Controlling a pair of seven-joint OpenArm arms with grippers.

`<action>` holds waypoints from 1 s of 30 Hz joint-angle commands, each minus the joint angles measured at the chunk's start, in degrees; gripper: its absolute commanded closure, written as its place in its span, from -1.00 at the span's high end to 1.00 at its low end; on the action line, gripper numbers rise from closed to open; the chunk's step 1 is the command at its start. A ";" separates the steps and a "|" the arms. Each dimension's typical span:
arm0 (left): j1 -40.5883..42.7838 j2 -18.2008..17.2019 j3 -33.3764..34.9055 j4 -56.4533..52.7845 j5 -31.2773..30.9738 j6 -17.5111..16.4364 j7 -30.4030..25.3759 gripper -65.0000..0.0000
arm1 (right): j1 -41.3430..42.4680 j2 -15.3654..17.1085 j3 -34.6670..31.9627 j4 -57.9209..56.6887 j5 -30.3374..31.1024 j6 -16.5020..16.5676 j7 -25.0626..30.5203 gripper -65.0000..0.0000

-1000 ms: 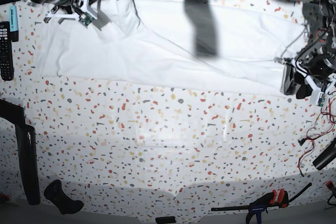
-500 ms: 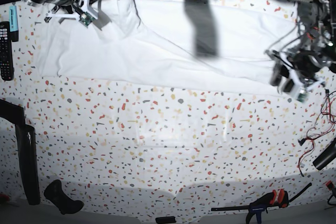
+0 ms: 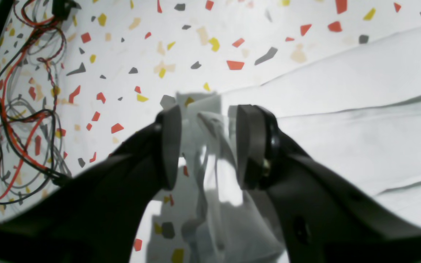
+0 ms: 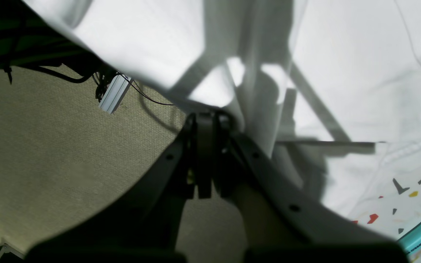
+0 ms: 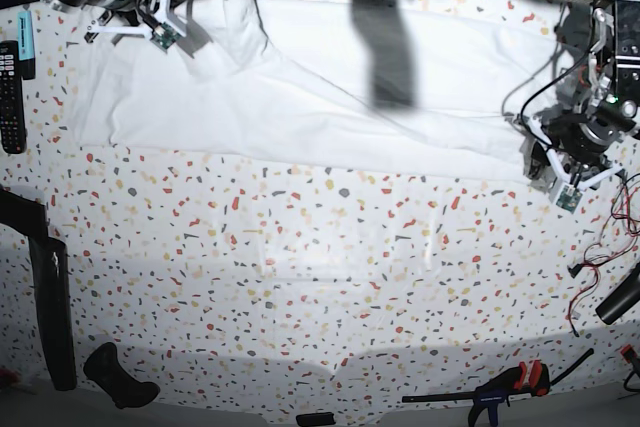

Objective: Fold the T-shirt properly
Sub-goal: 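Move both grippers to the collar edge of the folded band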

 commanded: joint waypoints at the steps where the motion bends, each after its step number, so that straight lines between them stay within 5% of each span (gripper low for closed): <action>1: -0.81 -0.94 -0.33 1.14 -0.22 0.42 -0.85 -0.26 | -0.15 0.48 0.22 1.09 0.28 0.25 0.74 -1.00; 12: -0.79 -0.94 -0.33 1.14 -0.20 0.42 -0.22 -0.47 | -0.15 0.48 0.22 1.09 0.28 0.25 0.74 -1.00; 16: -0.79 -0.94 -0.33 1.14 -0.48 0.42 0.09 -1.00 | -0.15 0.48 0.22 1.09 0.26 0.25 0.72 -1.00; 30: -0.76 -0.96 -0.33 12.98 -4.09 0.42 9.81 -1.00 | -0.15 0.50 0.24 1.09 -1.84 0.25 0.70 -1.00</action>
